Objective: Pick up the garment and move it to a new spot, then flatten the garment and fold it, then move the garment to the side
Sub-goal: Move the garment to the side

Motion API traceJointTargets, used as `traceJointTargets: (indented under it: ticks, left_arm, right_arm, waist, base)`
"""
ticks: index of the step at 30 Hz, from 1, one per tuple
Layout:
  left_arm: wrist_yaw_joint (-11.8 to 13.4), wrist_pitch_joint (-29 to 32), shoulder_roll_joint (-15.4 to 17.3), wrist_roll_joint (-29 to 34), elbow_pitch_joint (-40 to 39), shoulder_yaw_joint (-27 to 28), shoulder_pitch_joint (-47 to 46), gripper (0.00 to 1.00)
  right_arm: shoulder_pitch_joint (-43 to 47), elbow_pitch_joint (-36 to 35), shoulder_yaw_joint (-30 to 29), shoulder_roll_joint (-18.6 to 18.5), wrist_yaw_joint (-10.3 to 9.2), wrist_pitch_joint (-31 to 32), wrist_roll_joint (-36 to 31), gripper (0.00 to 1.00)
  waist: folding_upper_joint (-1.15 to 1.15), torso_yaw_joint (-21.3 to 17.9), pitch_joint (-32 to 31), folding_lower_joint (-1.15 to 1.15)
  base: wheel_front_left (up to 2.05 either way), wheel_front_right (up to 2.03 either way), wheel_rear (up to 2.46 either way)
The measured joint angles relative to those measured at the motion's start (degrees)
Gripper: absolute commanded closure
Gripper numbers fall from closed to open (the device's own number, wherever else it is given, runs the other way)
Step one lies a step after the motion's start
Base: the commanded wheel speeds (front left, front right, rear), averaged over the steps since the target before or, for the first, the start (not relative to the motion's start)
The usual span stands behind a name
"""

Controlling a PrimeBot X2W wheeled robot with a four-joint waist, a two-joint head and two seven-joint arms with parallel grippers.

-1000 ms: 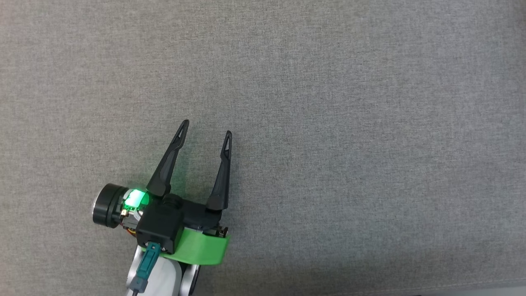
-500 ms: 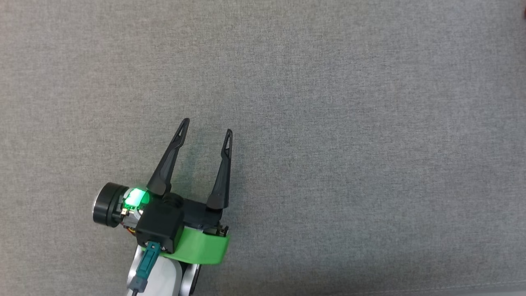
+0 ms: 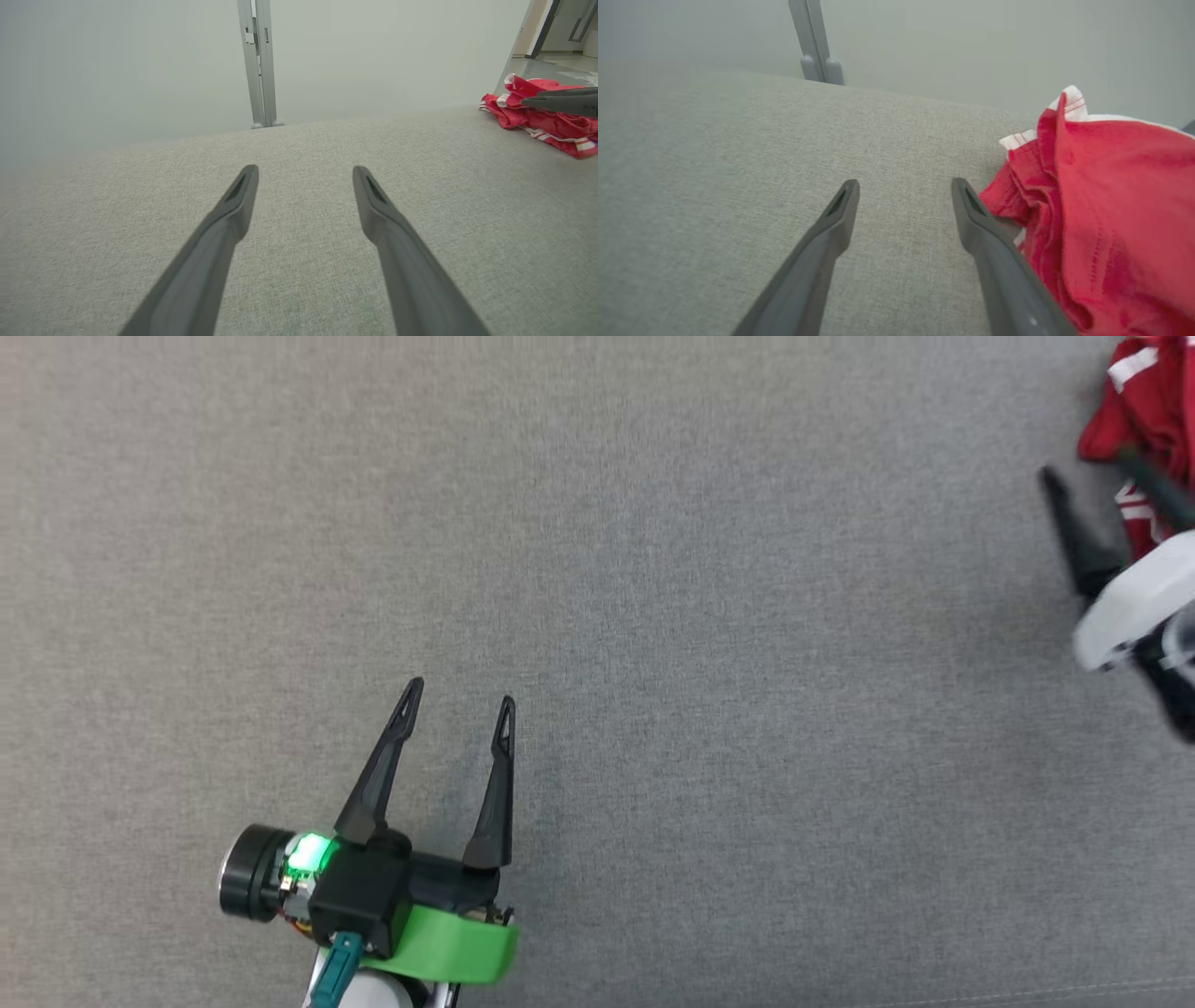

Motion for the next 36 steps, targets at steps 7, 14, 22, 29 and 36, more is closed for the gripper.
traceJointTargets:
  ticks: [7,14,22,29,36]
  left_arm:
    - [2.6,0.0,0.0,-4.3,-0.1,2.1,4.6,0.0]
    - [4.8,0.0,0.0,-6.2,-0.8,5.3,9.1,0.0]
    - [6.0,0.0,0.0,-7.9,-1.3,7.7,13.9,0.0]
    - [6.4,0.0,0.0,-8.9,-2.9,10.3,17.4,0.0]
    - [4.6,0.0,0.0,-7.9,-3.2,11.1,20.3,0.0]
  right_arm:
    - [6.3,-0.5,2.7,8.3,0.0,-4.8,1.4,0.0]
    - [19.0,-10.5,-9.6,16.7,0.0,-5.0,-9.5,0.0]
    - [35.8,-21.7,-20.0,22.5,-0.01,-5.0,-19.5,0.0]
    - [45.1,-30.0,-27.9,29.2,-0.02,-5.0,-27.2,0.0]
    - [51.3,-31.4,-27.8,32.1,-0.02,-5.0,-30.7,0.0]
  waist:
    - [0.0,0.0,-6.7,0.0]
    - [0.0,-0.9,-13.2,0.0]
    - [0.0,-2.1,-19.9,0.0]
    - [0.0,-3.3,-23.9,0.0]
    - [0.0,-4.0,-26.3,0.0]
  base:
    - [0.0,0.0,0.0]
    - [0.0,0.0,0.0]
    - [0.0,0.0,0.0]
    - [0.0,0.0,0.0]
    - [0.0,0.0,0.0]
